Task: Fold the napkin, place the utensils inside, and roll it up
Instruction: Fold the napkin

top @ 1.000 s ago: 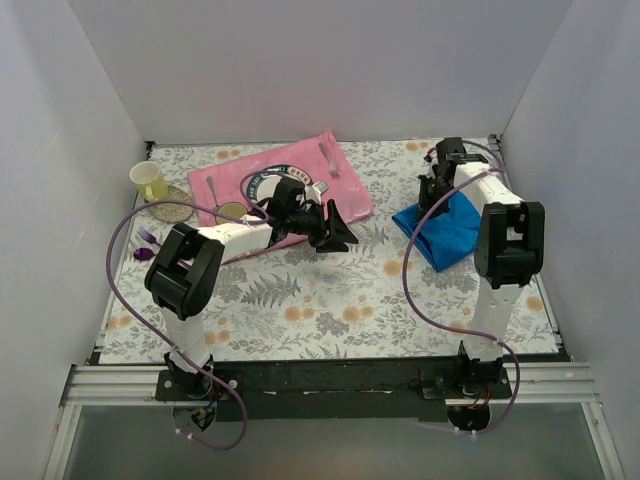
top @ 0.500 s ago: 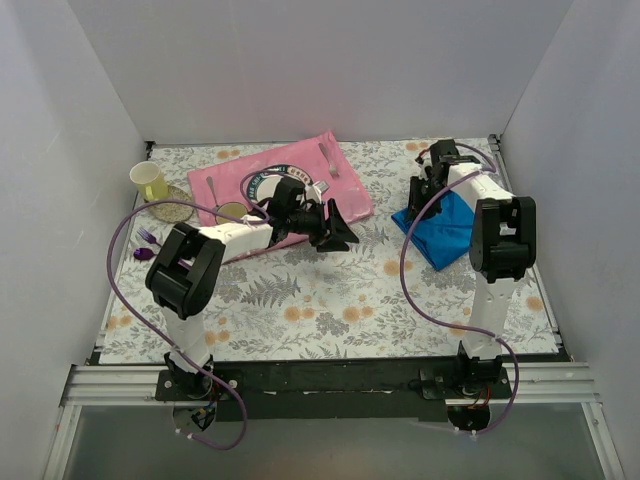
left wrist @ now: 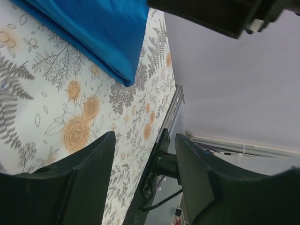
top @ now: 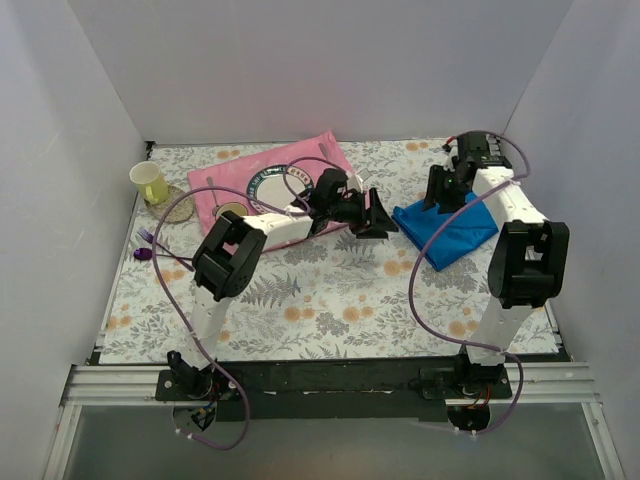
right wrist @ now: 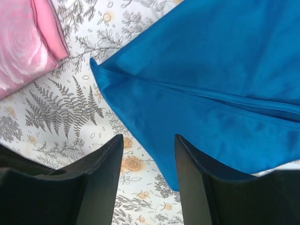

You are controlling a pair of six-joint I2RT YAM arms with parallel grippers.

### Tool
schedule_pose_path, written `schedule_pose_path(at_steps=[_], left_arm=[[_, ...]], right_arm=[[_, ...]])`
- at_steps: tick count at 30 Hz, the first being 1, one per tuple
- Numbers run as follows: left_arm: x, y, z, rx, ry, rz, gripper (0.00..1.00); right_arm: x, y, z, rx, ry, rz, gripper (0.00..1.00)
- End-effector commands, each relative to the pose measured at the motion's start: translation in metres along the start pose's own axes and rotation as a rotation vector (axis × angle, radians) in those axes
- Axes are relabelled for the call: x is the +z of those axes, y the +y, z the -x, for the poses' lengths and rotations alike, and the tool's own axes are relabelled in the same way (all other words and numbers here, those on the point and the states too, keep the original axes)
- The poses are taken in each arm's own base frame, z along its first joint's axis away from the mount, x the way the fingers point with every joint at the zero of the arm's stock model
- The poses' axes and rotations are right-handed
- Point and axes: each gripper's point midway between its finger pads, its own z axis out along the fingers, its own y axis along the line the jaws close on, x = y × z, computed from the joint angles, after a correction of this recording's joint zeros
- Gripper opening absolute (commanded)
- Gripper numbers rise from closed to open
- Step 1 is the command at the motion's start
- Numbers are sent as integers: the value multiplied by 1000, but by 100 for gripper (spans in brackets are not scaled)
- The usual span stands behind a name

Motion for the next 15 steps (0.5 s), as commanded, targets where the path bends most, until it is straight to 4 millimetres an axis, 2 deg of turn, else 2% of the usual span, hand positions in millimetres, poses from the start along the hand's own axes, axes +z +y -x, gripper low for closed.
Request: schedule_pose_path(at_steps=[1, 2, 3, 4, 5, 6, 9, 10, 12, 15], left_arm=[[24, -4, 26, 41, -33, -11, 54], [30, 0, 29, 40, -32, 1, 55], [35, -8, 38, 66, -47, -11, 55], [43, 7, 37, 48, -35, 6, 55], [45, 10, 38, 46, -36, 9, 54], [48, 13, 42, 49, -53, 21, 53], [54, 25, 46, 71, -58, 56, 50], [55, 30, 51, 71, -71, 92, 50], [59, 44, 50, 76, -69, 133, 50], [65, 58, 53, 64, -80, 164, 51]], right_arm=[[-15, -32, -5, 90, -45, -21, 55], [-17, -40, -9, 111, -50, -28, 54], [-16, -42, -12, 128, -48, -24, 51], [-13, -44, -22, 143, -35, -22, 48], [-14, -47, -24, 164, -36, -15, 45], [-12, -46, -23, 168, -45, 1, 38], [-8, -31, -32, 177, -18, 85, 30], [-8, -24, -33, 170, -19, 104, 32], [-3, -18, -48, 150, 8, 99, 41], [2, -23, -56, 153, 1, 66, 43]])
